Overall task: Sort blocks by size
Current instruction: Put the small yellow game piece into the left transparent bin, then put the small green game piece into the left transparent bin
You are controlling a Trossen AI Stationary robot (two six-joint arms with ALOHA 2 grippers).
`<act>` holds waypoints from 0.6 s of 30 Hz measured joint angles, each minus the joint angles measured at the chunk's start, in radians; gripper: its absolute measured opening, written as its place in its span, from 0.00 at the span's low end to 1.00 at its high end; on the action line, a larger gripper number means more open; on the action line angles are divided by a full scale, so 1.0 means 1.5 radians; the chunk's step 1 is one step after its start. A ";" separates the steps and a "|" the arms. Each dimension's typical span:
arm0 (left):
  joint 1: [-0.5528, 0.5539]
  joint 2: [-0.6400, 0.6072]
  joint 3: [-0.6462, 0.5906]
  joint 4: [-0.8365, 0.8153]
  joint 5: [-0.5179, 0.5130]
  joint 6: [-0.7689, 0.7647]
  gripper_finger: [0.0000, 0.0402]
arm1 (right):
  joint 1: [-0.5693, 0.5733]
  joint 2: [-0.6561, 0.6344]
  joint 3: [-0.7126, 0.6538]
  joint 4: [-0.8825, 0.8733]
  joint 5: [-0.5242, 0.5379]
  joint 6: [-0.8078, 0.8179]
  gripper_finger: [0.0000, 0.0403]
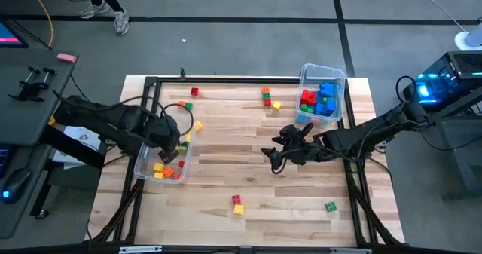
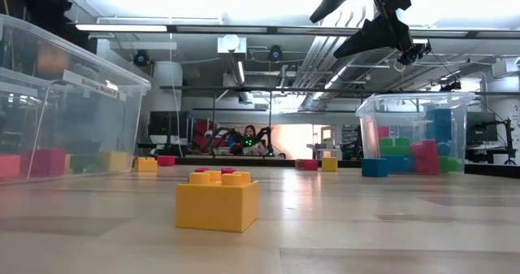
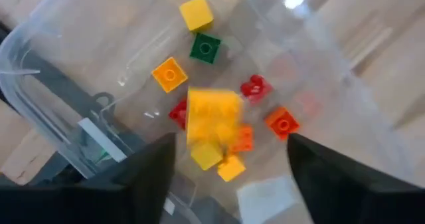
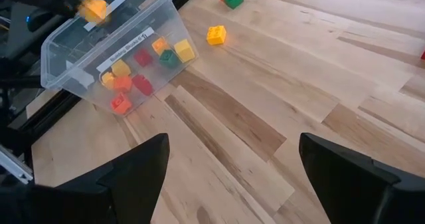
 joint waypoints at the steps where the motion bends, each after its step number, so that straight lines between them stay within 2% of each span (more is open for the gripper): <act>1: 0.012 0.000 0.009 0.004 0.007 0.012 0.72 | 0.000 0.000 0.000 0.000 -0.005 0.000 0.82; 4: 0.050 0.000 0.045 0.041 0.020 0.064 0.81 | 0.000 0.000 0.000 0.001 -0.009 0.001 0.82; 9: 0.143 0.015 0.117 0.098 0.024 0.161 0.85 | 0.000 0.000 0.000 0.006 -0.022 0.003 0.82; 14: 0.312 0.106 0.210 0.118 -0.071 0.353 0.85 | -0.001 0.000 0.000 0.032 -0.026 0.003 0.82; 18: 0.494 0.225 0.224 0.118 -0.088 0.574 0.85 | -0.008 0.000 0.000 0.061 -0.027 0.003 0.82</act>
